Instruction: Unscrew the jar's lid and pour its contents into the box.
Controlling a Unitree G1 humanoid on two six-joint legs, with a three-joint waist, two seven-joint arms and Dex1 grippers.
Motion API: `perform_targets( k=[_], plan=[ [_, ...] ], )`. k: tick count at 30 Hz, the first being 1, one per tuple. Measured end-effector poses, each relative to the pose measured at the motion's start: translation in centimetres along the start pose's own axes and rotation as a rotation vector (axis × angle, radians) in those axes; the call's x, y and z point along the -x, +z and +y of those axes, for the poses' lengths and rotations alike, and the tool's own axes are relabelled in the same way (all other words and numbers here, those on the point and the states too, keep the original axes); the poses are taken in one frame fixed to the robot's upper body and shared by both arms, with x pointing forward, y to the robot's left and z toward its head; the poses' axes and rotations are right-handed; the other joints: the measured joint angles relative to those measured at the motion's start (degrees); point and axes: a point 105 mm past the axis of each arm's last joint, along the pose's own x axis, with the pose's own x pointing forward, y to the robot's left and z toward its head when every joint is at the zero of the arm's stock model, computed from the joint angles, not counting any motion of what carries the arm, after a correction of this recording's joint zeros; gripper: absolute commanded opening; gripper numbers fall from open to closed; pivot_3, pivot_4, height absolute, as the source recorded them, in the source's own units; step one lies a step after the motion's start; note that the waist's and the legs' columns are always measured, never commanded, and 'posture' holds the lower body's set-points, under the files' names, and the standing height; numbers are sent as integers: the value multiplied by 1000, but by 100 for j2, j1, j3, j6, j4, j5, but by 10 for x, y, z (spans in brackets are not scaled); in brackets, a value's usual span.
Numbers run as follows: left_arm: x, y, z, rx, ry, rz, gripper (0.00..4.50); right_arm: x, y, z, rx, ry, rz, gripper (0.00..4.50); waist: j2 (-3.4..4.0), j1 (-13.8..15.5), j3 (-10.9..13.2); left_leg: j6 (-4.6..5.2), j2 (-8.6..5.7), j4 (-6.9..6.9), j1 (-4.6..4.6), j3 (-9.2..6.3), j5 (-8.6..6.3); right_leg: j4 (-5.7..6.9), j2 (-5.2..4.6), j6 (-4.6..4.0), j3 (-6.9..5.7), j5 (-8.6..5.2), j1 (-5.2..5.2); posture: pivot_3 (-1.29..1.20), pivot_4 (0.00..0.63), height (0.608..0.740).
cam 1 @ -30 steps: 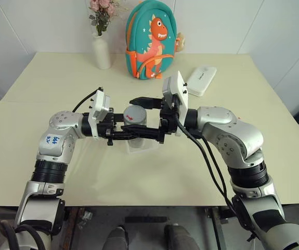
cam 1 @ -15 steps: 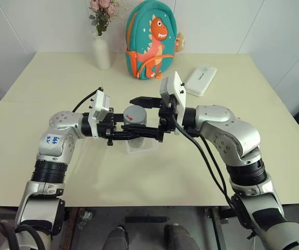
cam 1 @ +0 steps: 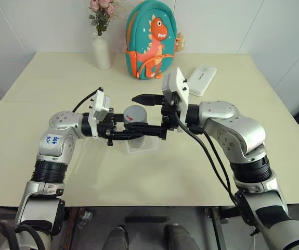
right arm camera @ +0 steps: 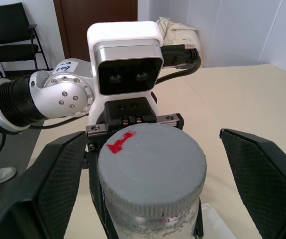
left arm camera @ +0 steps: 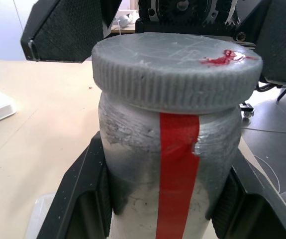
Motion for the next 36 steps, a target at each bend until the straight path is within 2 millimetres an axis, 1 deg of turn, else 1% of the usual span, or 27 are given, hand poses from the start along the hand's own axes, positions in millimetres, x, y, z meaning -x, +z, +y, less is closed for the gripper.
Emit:
perform_targets(
  k=[7,10,13,36],
  plan=[
    [0,0,0,3,1,0,2001,0,-1,-2,-6,-2,4,4462,0,1,0,0,0,0,0,0,0,0,0,0,0,0,0,0,150,740],
    [0,-1,0,3,1,1,2001,1,-2,-3,-10,-1,10,3879,0,2,0,0,0,0,0,0,0,0,0,0,0,0,0,0,150,740],
    [0,-1,1,3,12,1,2001,1,-3,-1,-11,17,12,2920,0,-1,0,0,0,0,0,0,0,0,0,0,0,0,0,0,150,740],
    [1,0,1,25,4,19,2001,0,1,-4,-21,74,24,2920,0,0,0,0,0,0,0,0,0,0,0,0,0,0,0,0,150,740]
  ],
)
